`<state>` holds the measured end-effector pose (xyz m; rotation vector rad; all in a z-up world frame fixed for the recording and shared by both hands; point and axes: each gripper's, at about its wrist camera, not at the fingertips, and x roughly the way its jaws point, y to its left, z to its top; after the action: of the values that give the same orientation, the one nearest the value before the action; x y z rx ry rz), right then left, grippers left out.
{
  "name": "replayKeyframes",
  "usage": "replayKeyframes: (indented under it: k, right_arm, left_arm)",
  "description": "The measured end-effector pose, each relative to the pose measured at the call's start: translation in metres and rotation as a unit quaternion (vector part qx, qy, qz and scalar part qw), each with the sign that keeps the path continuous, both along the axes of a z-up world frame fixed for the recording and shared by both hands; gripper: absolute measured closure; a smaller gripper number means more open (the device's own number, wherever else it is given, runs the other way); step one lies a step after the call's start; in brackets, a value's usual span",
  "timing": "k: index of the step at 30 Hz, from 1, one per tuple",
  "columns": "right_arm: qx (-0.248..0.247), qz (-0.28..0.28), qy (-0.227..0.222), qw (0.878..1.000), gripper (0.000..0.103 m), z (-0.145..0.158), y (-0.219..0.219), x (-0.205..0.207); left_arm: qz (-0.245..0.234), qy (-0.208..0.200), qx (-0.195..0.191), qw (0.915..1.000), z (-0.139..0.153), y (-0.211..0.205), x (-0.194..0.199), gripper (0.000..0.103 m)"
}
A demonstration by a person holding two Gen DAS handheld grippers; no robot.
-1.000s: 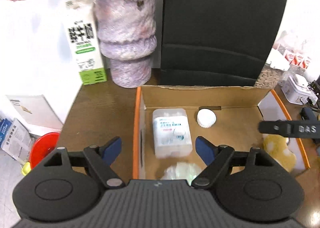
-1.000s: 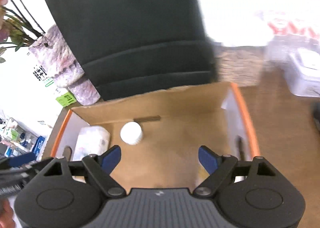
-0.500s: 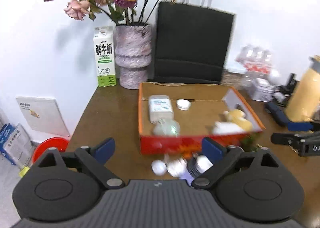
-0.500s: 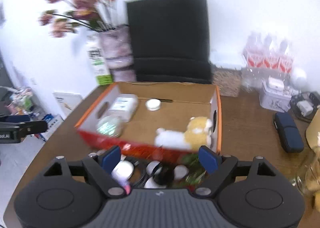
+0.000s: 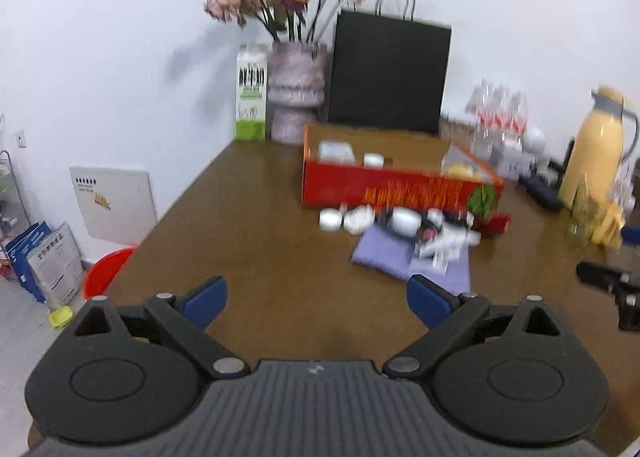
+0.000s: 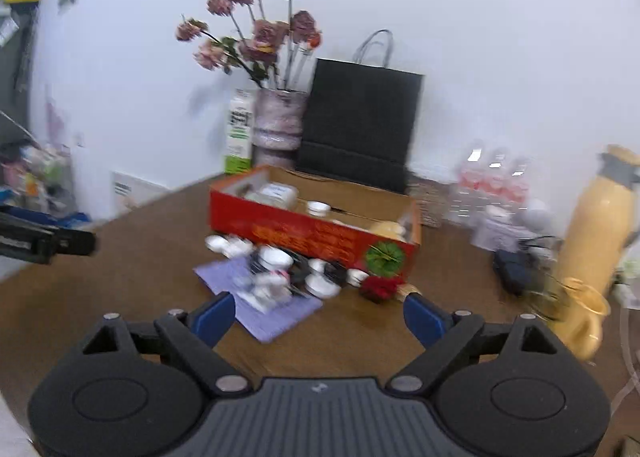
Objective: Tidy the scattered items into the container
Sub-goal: 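Move both tools back toward the purple cloth, then grasp a white tissue with the right gripper while the left grasps another tissue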
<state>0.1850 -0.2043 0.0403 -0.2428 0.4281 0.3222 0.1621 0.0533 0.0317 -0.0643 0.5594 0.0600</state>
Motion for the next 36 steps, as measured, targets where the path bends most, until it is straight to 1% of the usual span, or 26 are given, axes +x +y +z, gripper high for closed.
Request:
replayKeyframes:
  k: [1,3,7,11,14,17,20,22,24,25,26,28,29,30,31,32,33,34,35,36]
  right_arm:
    - [-0.012,-0.012,-0.007,1.0,0.012,-0.007,0.002,-0.004]
    - [-0.018,-0.012,-0.004,1.0,0.012,-0.018,0.004,-0.005]
    - [0.007,-0.009,0.014,1.0,0.012,-0.028,0.005,0.002]
    - [0.028,-0.01,0.027,0.999,0.012,-0.038,0.004,0.015]
    - [0.037,-0.008,0.041,0.998,0.015,-0.044,0.003,0.031]
    - [0.061,-0.001,0.062,0.996,0.019,-0.05,0.003,0.05]
    - [0.091,0.012,0.098,0.991,0.024,-0.057,0.009,0.073]
    - [0.11,0.025,0.115,0.987,0.025,-0.06,0.016,0.088]
    - [0.119,0.038,0.121,0.985,0.026,-0.063,0.025,0.103]
    - [0.122,0.046,0.122,0.984,0.026,-0.066,0.03,0.111]
    - [0.121,0.054,0.12,0.984,0.028,-0.068,0.034,0.118]
    - [0.112,0.068,0.118,0.984,0.034,-0.073,0.042,0.133]
    - [0.106,0.073,0.121,0.984,0.043,-0.076,0.045,0.14]
    - [0.1,0.082,0.128,0.983,0.047,-0.079,0.048,0.147]
    - [0.098,0.092,0.134,0.982,0.05,-0.082,0.051,0.153]
    - [0.097,0.097,0.138,0.981,0.056,-0.084,0.052,0.158]
    - [0.098,0.1,0.142,0.98,0.067,-0.087,0.053,0.161]
    - [0.105,0.102,0.143,0.979,0.072,-0.09,0.051,0.163]
    - [0.111,0.104,0.146,0.978,0.075,-0.091,0.05,0.164]
    - [0.119,0.101,0.151,0.976,0.076,-0.094,0.046,0.165]
  left_arm:
    - [-0.003,0.007,0.007,0.9999,-0.005,-0.002,0.0,0.004]
    - [-0.01,0.015,0.021,0.9996,-0.012,-0.005,0.003,0.004]
    - [-0.019,0.016,0.025,0.9994,-0.017,-0.011,0.012,0.004]
    - [-0.016,0.017,0.032,0.9992,-0.024,-0.016,0.024,0.004]
    - [-0.019,0.015,0.036,0.999,-0.026,-0.019,0.037,0.004]
    - [-0.021,0.021,0.032,0.9991,-0.029,-0.021,0.05,0.004]
    - [-0.03,0.025,0.028,0.9989,-0.034,-0.019,0.061,0.004]
    - [-0.033,0.024,0.028,0.9988,-0.035,-0.015,0.069,0.004]
    - [-0.023,0.027,0.036,0.9987,-0.037,-0.013,0.083,0.005]
    - [-0.017,0.032,0.045,0.9983,-0.038,-0.013,0.093,0.008]
    - [-0.017,0.033,0.056,0.9978,-0.038,-0.014,0.103,0.014]
    - [-0.025,0.032,0.071,0.9967,-0.038,-0.017,0.122,0.018]
    - [-0.033,0.03,0.07,0.9965,-0.038,-0.017,0.132,0.019]
    - [-0.036,0.031,0.067,0.9966,-0.038,-0.017,0.142,0.02]
    - [-0.038,0.035,0.064,0.9966,-0.039,-0.018,0.152,0.024]
    - [-0.049,0.04,0.062,0.9961,-0.04,-0.02,0.163,0.028]
    - [-0.061,0.042,0.062,0.9953,-0.041,-0.023,0.174,0.029]
    - [-0.073,0.045,0.064,0.9943,-0.043,-0.026,0.186,0.029]
    - [-0.076,0.051,0.068,0.9935,-0.046,-0.03,0.195,0.034]
    - [-0.074,0.058,0.074,0.9928,-0.049,-0.034,0.204,0.039]
